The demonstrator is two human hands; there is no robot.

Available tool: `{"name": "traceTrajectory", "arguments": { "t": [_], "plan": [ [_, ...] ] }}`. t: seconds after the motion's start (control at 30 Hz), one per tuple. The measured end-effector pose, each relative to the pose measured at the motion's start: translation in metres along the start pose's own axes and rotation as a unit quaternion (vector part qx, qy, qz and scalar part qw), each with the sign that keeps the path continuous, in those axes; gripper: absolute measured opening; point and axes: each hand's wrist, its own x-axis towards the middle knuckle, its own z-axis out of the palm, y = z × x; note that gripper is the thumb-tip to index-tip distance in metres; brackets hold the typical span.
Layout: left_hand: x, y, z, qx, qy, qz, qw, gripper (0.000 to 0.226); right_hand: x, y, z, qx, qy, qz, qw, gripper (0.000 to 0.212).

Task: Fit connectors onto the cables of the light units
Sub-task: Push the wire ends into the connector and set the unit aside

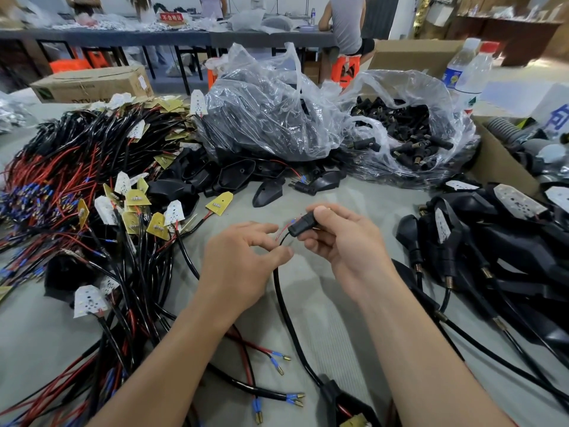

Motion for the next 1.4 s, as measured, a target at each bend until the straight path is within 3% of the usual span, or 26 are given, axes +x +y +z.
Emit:
{"name": "traceTrajectory", "arguments": {
  "t": [0.1, 0.2, 0.27, 0.33, 0.4, 0.5, 0.63, 0.77, 0.9, 1.0, 1.13, 1.3, 1.4],
  "plan": [
    [-0.002, 0.001, 0.001, 0.001, -0.013, 0.01, 1.0, 0.015, 0.0, -0.001, -0.001, 0.0, -0.008, -0.007, 1.0, 0.019],
    [0.001, 0.005, -0.001, -0.112, -0.004, -0.042, 0.993, 0.013, 0.001, -0.001, -0.001, 0.011, -0.004, -0.014, 1.0, 0.021],
    [0.005, 0.005, -0.002, -0.229, -0.018, -0.135, 0.964, 0.02, 0.001, -0.001, -0.002, 0.016, -0.019, -0.009, 1.0, 0.022],
    [0.009, 0.003, -0.002, -0.277, -0.081, -0.22, 0.932, 0.03, 0.001, -0.001, -0.003, 0.014, -0.052, 0.002, 0.999, 0.023],
    [0.008, 0.002, -0.001, -0.307, -0.143, -0.235, 0.911, 0.028, -0.001, 0.0, -0.002, -0.002, -0.091, 0.013, 0.996, 0.025],
    [0.008, 0.003, -0.002, -0.361, -0.143, -0.211, 0.897, 0.018, -0.004, 0.002, 0.0, -0.037, -0.11, 0.01, 0.993, 0.03],
    [0.01, -0.001, -0.002, -0.316, -0.034, -0.177, 0.932, 0.019, 0.001, -0.001, -0.003, -0.009, -0.043, 0.0, 0.999, 0.022],
    [0.011, -0.003, -0.004, -0.317, -0.019, -0.113, 0.942, 0.031, 0.004, -0.002, -0.008, 0.001, 0.031, -0.011, 0.999, 0.019],
    [0.008, -0.009, 0.001, -0.098, -0.009, -0.003, 0.995, 0.026, 0.005, 0.0, -0.005, 0.012, 0.074, -0.029, 0.997, 0.019],
    [0.002, -0.01, 0.005, 0.027, -0.028, 0.047, 0.998, 0.022, 0.003, 0.001, -0.003, 0.009, 0.08, -0.039, 0.996, 0.02],
    [0.0, -0.011, 0.005, 0.03, -0.009, 0.051, 0.998, 0.03, 0.0, 0.001, 0.001, -0.022, 0.062, -0.051, 0.997, 0.021],
    [-0.001, -0.006, 0.003, -0.063, 0.032, 0.041, 0.997, 0.035, -0.001, 0.002, 0.004, -0.049, 0.056, -0.062, 0.995, 0.023],
    [-0.003, -0.003, 0.001, -0.059, 0.04, 0.061, 0.996, 0.026, -0.001, 0.002, 0.003, -0.061, 0.064, -0.075, 0.993, 0.022]
  ]
}}
